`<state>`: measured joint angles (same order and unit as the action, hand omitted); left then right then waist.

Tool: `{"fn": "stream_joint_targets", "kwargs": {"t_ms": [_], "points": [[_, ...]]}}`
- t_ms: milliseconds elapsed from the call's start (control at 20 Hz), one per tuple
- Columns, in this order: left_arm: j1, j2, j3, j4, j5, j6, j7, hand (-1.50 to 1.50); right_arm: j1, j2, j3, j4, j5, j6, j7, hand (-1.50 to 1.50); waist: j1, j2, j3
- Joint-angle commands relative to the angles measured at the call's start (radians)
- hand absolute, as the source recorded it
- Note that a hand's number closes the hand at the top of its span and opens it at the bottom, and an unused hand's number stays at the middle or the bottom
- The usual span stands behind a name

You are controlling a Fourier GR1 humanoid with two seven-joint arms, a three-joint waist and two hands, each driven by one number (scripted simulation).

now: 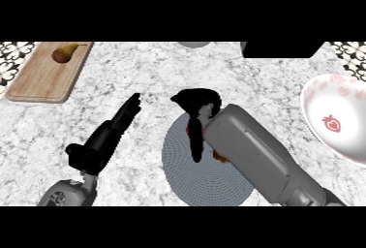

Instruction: Pick the tomato from the placemat and place it in the bowl

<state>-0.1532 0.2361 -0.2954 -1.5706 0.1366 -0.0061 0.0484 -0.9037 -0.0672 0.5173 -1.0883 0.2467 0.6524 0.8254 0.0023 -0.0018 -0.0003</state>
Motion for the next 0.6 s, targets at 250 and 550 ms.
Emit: {"fn": "stream_joint_targets", "kwargs": {"t_ms": [250,550], "points": [[-0.020,-0.012,0.055,-0.017,-0.012,-0.045,0.036,0.00,0.111,-0.032,0.015,-0.097,0.188,-0.017,-0.080,-1.50,-0.001,0.001,0.000],[0.051,-0.040,0.042,0.017,-0.042,-0.066,-0.033,0.00,0.169,0.018,0.054,-0.138,0.329,-0.108,-0.078,-1.50,0.000,0.001,0.000]]}}
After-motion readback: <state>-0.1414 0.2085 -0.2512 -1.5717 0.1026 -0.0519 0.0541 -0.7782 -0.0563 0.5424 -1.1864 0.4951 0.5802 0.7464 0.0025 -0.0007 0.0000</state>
